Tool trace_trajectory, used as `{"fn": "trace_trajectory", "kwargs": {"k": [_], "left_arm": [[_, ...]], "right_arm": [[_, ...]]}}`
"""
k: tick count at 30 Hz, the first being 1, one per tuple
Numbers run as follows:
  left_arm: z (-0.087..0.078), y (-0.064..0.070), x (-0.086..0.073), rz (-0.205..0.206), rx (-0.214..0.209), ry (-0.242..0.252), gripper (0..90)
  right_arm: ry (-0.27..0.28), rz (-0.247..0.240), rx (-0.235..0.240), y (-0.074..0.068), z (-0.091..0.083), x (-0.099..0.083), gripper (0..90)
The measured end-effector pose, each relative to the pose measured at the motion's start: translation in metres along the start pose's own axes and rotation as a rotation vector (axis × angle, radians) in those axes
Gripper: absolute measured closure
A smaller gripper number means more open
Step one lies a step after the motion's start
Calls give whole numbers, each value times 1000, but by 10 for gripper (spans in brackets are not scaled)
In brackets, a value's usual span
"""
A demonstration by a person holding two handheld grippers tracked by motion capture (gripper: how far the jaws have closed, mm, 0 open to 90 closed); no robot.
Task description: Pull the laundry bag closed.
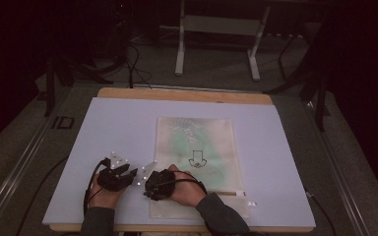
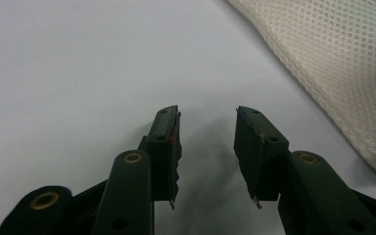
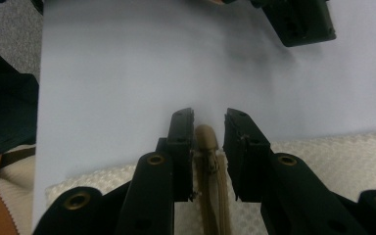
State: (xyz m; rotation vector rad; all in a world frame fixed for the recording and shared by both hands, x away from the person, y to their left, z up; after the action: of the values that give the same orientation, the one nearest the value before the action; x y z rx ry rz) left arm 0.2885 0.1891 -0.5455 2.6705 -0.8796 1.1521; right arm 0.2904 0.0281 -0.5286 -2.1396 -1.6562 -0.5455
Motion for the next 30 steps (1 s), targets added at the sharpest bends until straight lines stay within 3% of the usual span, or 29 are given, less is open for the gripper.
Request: {"fn": "trace_trajectory", "kwargs": {"k": [8,21,30], "left_arm": [[0,0,0,0,1,0,611],[0,0,0,3,-1,0,609],[0,1,0,8,-3,0,606]], "right_arm": [[-20,21,-15,2,6,3,794],[1,27,-37,4,7,4,804],[44,22,-28,0,-1,4,810]]}}
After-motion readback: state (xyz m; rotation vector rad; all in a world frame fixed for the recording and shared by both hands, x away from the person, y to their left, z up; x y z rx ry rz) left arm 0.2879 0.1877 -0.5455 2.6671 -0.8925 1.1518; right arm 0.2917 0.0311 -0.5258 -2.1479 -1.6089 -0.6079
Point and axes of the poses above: each handheld gripper's, and its own axes: z roughly forward along the jaws, x roughly out of its top, y roughly to its right, the point moved 2 cm from there along z, roughly forward along the jaws, and after that the axes turned 11 degrees about z, right-handed, at the moved point
